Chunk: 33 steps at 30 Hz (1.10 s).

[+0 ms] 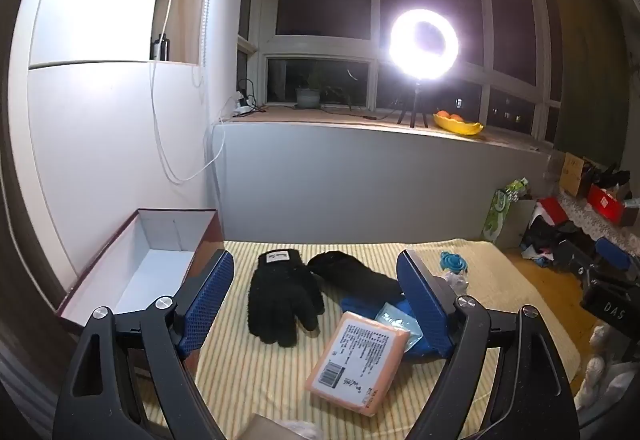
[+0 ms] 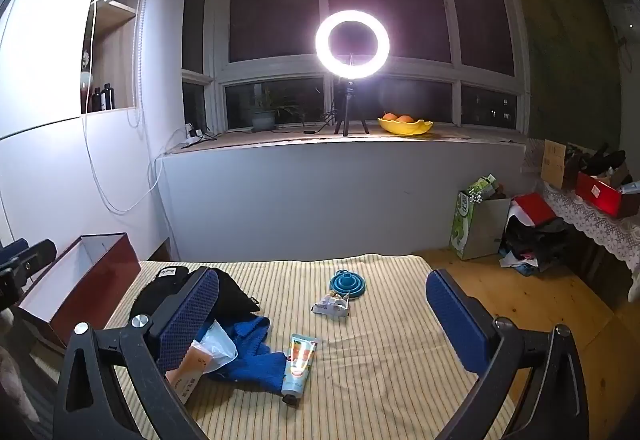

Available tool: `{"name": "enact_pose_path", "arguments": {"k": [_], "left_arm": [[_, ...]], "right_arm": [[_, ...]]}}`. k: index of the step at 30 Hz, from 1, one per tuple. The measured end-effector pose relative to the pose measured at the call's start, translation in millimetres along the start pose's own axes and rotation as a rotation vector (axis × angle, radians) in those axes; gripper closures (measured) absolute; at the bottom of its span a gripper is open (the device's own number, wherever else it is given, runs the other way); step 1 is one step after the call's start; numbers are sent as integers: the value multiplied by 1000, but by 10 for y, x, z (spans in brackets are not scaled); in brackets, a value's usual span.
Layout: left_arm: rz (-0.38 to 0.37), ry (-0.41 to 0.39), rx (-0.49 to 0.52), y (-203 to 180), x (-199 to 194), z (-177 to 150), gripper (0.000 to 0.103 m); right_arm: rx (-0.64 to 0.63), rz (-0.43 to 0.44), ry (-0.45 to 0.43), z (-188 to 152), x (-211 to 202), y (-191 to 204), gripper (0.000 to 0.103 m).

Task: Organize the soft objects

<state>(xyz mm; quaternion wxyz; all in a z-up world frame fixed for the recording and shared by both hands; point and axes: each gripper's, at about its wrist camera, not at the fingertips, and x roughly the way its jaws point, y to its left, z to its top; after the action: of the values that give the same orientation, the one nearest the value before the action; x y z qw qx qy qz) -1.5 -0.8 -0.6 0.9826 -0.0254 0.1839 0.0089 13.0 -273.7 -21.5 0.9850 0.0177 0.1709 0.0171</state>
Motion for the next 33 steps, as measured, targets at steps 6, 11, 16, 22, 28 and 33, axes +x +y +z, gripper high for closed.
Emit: {"name": "enact_pose_path", "arguments": {"k": [6,11,16,22,28,33], "left_arm": [[5,18,-6,65,56,-54,19],[25,16,-2,25,23,-65,19],[23,15,-6,36,32,-79,19],[21,19,-12,49,26,-73,19],[23,21,-13,48,14,-50,19],[23,21,-13,49,16,-42,19]], "right_arm": [[13,5,5,3,-14,-6,0],[-14,-5,11,-7,-10,44,0],[-7,-4,24,-39,23,47,0],[-11,-3,26,-44,39,54,0],[-16,-3,27,-58,50,77,0],[-16,-3,27,-67,59,89,0]]}}
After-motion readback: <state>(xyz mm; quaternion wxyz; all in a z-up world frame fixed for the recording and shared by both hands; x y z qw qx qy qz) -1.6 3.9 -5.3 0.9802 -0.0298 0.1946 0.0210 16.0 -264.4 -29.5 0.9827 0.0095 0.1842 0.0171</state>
